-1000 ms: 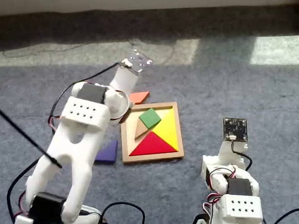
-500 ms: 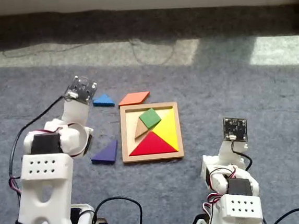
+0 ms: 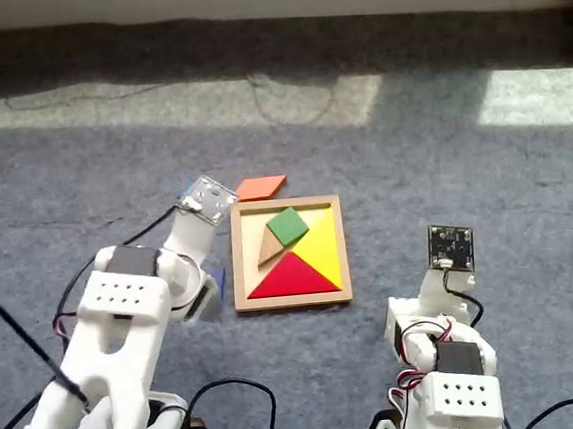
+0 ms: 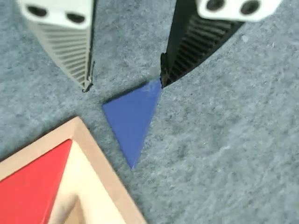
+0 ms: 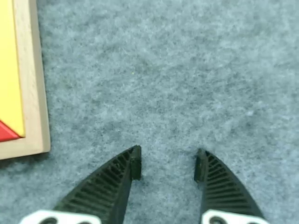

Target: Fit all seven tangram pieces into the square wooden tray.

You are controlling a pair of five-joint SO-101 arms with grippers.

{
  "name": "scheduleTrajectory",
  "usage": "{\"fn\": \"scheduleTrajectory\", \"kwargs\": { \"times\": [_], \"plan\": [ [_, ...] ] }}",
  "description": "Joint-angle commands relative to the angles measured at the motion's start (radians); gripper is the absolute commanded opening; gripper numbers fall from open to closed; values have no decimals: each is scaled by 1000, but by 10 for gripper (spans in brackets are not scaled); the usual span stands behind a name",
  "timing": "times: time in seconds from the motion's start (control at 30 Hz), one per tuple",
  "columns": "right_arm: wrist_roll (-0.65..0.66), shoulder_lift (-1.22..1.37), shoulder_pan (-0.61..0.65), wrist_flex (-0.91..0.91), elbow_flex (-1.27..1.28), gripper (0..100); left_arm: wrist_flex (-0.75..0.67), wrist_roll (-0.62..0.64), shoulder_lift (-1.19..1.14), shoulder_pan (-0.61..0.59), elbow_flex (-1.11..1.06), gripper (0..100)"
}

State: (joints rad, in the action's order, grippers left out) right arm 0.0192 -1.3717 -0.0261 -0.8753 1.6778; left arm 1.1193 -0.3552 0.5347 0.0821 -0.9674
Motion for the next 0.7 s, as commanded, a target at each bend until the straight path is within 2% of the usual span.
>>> {"fn": "scheduleTrajectory", "kwargs": {
  "times": [0.0,0.13,0.37,0.67],
  "plan": [
    [9,1,-21,27,16,202,-80,-20,-97,53,13,245],
    [9,1,-22,27,16,202,-114,-20,-252,36,73,245],
    [9,1,-22,27,16,202,-64,-17,-458,35,248,239],
    [9,1,-22,27,16,202,-61,-15,-506,35,289,126]
  ]
}}
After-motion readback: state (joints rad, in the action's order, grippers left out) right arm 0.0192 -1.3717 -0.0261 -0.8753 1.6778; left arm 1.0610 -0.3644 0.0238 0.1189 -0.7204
